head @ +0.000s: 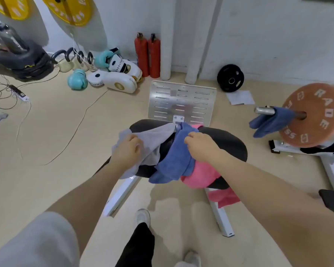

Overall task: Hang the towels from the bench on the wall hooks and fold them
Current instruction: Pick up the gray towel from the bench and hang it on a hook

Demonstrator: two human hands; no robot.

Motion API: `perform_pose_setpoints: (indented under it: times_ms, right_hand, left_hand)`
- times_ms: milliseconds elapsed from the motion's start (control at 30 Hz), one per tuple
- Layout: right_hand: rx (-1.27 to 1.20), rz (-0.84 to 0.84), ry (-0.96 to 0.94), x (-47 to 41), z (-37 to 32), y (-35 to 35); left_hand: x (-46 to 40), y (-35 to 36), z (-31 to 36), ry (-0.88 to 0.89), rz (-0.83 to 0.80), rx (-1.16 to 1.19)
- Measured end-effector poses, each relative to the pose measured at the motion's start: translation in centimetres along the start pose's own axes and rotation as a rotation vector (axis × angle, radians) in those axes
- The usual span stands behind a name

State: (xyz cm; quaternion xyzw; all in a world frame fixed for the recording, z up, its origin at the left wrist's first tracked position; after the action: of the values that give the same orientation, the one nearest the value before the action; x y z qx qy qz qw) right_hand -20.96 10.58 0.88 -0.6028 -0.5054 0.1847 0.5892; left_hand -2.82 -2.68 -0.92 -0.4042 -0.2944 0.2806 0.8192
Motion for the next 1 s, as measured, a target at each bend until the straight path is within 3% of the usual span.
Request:
perform_pose_setpoints:
  times_ms: [100, 267, 400, 467, 567, 733, 900, 1000]
  right_hand:
    - [-0.143, -0.071, 0.185, -4.2, -2.0, 0.6]
    - [-0.471, -0.063, 0.415, -8.4, -3.8, 2.3]
    - [-0.699, -0.018, 0.475, -9.4, -4.9, 3.0]
    - [-0.769, -0.028, 0.398, -9.7, -6.1, 2.3]
    - [-1.018, 0.016, 0.248, -9.3, -8.8, -0.7]
    - [-1.311, 0.198, 0.033, -8.6, -11.7, -9.0]
    - [-1.541, 0.356, -0.186, -6.3, -12.0, -17.4]
    - [-1.604, 0.371, -0.396, -4.0, -12.9, -22.3]
  left_hand:
    - [-2.9, -0.5, -1.9, 0.044, -0.043, 0.02]
    - [-6.7, 0.1, -4.3, 0.05, -0.248, -0.054]
    - [-6.9, 1.0, -5.7, 0.057, -0.539, -0.134]
    - [-7.0, 0.5, -5.4, 0.05, -0.604, -0.082]
    - [-8.3, -2.9, -2.7, 0.104, -0.494, 0.013]
    - [-10.2, -12.0, 4.0, 0.347, -0.155, 0.333]
    - [-9.0, -20.3, 9.9, 0.57, -0.068, 0.43]
    - [-7.4, -24.2, 14.1, 0.699, -0.055, 0.326]
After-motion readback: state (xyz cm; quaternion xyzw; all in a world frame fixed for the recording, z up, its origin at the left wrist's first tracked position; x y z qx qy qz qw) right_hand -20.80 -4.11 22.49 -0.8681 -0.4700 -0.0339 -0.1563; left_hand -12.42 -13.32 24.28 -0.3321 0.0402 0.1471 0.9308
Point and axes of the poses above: each hand's wrist, its own x-axis away from the middle knuckle, its own y-axis out of the palm, z = x × y, the point moved 4 cm from there along -x, towards the middle knuckle, and after that the axes turned 3 degrees about -y, right-handed, at the moved point
